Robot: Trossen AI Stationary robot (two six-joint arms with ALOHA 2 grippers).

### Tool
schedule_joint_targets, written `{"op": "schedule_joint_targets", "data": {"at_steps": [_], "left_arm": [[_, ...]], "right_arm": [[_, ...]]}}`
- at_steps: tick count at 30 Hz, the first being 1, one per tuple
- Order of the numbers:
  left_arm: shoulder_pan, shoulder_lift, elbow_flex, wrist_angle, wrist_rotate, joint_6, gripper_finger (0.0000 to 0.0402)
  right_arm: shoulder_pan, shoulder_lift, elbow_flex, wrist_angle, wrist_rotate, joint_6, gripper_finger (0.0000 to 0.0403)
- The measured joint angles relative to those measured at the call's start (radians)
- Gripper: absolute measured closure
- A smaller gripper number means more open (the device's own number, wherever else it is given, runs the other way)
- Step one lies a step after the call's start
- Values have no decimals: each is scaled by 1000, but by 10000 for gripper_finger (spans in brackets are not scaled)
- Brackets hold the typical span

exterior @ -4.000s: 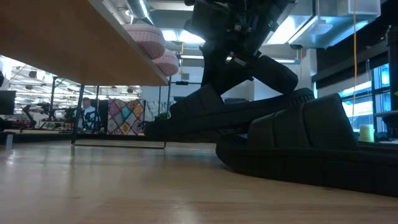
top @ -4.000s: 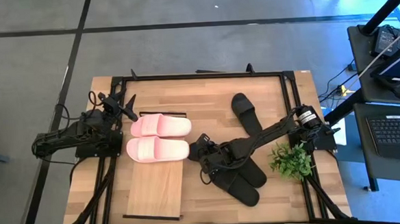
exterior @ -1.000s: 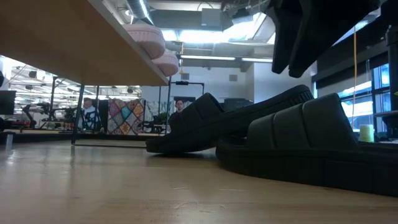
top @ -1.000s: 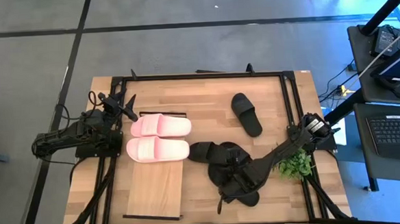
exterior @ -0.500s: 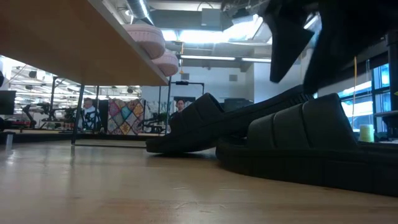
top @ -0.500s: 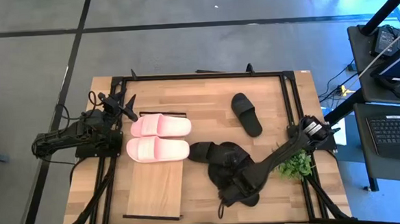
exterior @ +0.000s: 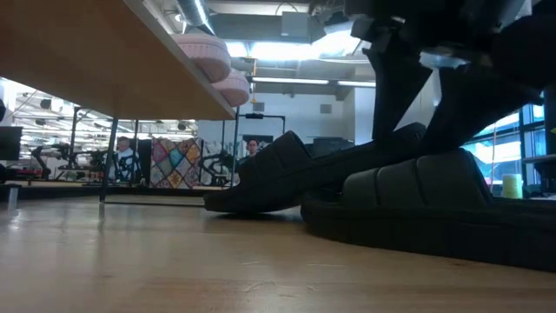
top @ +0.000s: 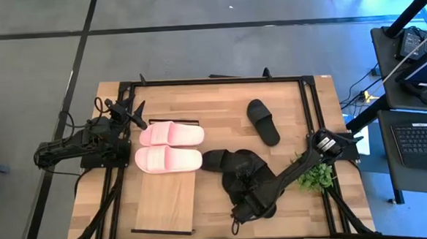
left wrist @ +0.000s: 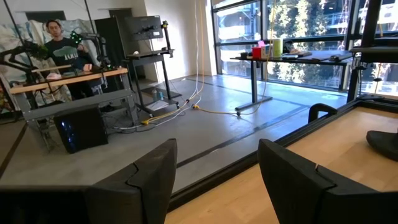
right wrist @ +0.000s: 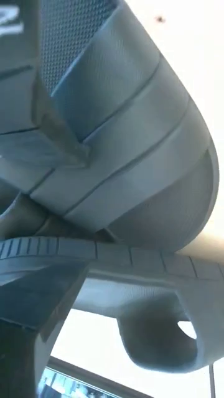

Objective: Pick and place slides into the shelf
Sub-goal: Put the black slipper under the shelf

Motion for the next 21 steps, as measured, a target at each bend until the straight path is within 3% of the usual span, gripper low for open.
{"op": "schedule_joint_targets", "data": {"at_steps": [8, 21], "left_arm": [[0, 0, 0, 0, 0, 0, 185], [0, 0, 0, -4, 0, 0, 185]], "right_arm": [[-2, 3, 90, -105, 14, 41, 164], [-26, 12, 59, -158, 34, 46, 165]]}}
